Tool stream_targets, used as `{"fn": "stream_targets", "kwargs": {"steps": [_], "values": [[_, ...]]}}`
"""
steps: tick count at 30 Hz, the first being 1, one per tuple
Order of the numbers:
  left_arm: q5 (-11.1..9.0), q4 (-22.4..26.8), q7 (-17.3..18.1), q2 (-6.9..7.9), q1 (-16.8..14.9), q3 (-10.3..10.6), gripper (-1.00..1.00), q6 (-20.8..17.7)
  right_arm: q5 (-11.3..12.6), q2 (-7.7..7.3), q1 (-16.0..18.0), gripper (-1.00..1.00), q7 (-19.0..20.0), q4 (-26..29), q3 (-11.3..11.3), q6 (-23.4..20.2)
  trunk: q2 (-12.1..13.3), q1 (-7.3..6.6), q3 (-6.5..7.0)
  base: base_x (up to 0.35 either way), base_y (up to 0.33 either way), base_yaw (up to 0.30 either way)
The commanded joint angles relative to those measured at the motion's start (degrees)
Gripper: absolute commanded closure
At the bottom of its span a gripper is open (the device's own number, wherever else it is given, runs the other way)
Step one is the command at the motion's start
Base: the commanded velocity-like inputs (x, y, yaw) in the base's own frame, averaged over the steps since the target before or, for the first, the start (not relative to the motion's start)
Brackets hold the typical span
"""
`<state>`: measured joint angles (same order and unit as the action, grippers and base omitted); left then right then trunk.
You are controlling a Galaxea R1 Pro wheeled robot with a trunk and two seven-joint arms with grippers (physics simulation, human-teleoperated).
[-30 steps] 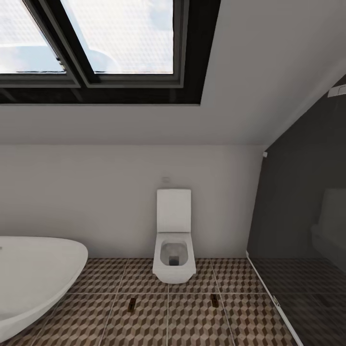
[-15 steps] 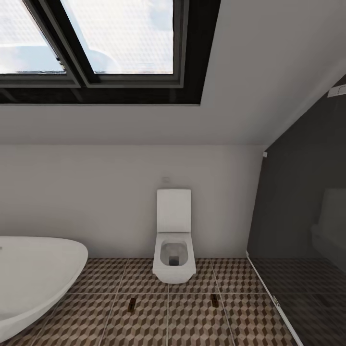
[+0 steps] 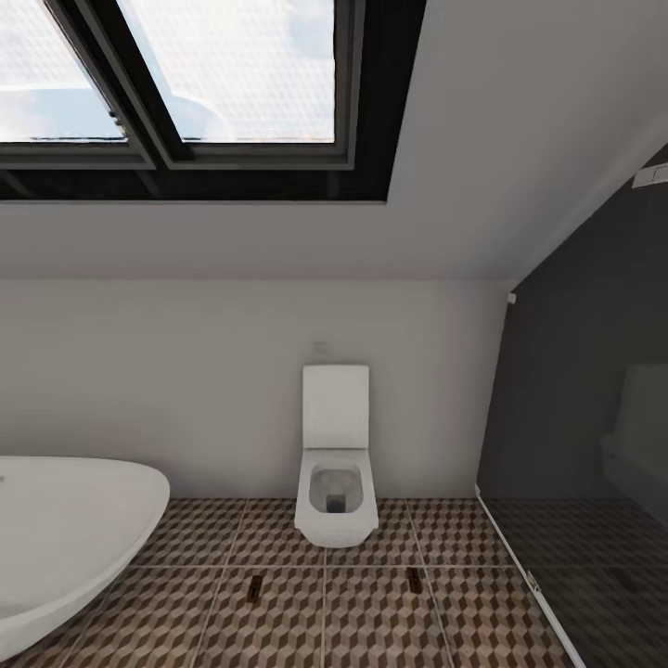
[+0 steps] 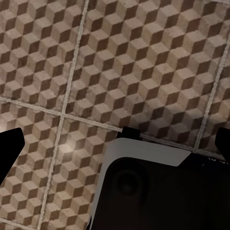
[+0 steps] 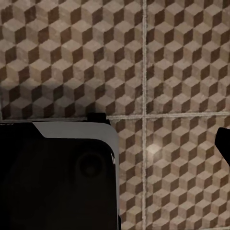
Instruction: Take the four mousetraps from the cabinet in the bathroom and place them on the bathroom floor. Make sure all four end up on the same floor surface, and ensure that at least two of them are either under or directly next to the same bathroom sink.
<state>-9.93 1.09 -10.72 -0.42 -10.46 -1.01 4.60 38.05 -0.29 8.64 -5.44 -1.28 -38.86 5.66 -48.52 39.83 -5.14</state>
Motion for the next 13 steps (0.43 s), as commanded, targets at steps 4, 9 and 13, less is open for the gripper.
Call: {"fn": "stream_targets", "kwargs": {"steps": [4,9,13], "values": [[-0.4,0.0,-0.1,-0.02,0.0,-0.1,-1.00,0.2,0.4,0.03,0.1,-1.00,0.0,-0.1,-0.4,0.2,-0.1,0.01,-0.09,0.000,0.000,0.000],[-0.4,0.0,-0.1,-0.02,0.0,0.0,-1.00,0.2,0.4,0.03,0.1,-1.00,0.0,-0.1,-0.4,0.2,-0.1,0.01,-0.09,0.000,0.000,0.000],[-0.4,0.0,-0.1,-0.02,0.0,0.0,-1.00,0.2,0.4,0.03,0.1,-1.00,0.0,-0.1,-0.5,0.2,-0.1,0.01,-0.09,0.000,0.000,0.000]]}}
